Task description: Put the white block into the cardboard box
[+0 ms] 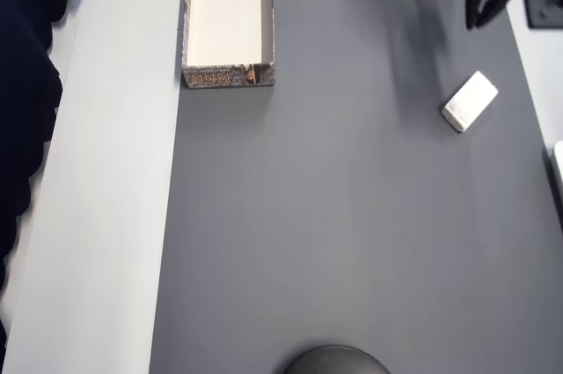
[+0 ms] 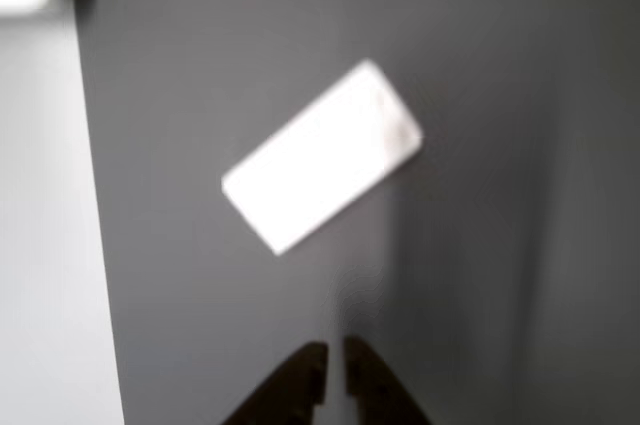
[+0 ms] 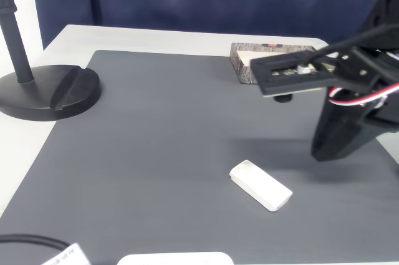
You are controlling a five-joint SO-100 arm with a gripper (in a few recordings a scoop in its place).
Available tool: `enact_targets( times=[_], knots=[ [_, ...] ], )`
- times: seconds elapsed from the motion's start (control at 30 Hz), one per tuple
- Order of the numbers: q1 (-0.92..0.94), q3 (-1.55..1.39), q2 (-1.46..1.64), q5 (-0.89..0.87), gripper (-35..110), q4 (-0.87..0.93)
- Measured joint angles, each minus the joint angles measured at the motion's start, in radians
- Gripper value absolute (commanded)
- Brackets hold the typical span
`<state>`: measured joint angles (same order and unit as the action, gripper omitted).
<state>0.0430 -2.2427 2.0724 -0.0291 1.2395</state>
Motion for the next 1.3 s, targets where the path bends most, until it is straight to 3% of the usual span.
enact_targets(
  times=[0.77,1.3],
  knots=[
    [-0.015,0.345,-0.439,-0.049,-2,-0.018],
    [-0.025,0.373,-0.459,-0.014,-2,-0.069]
  ],
)
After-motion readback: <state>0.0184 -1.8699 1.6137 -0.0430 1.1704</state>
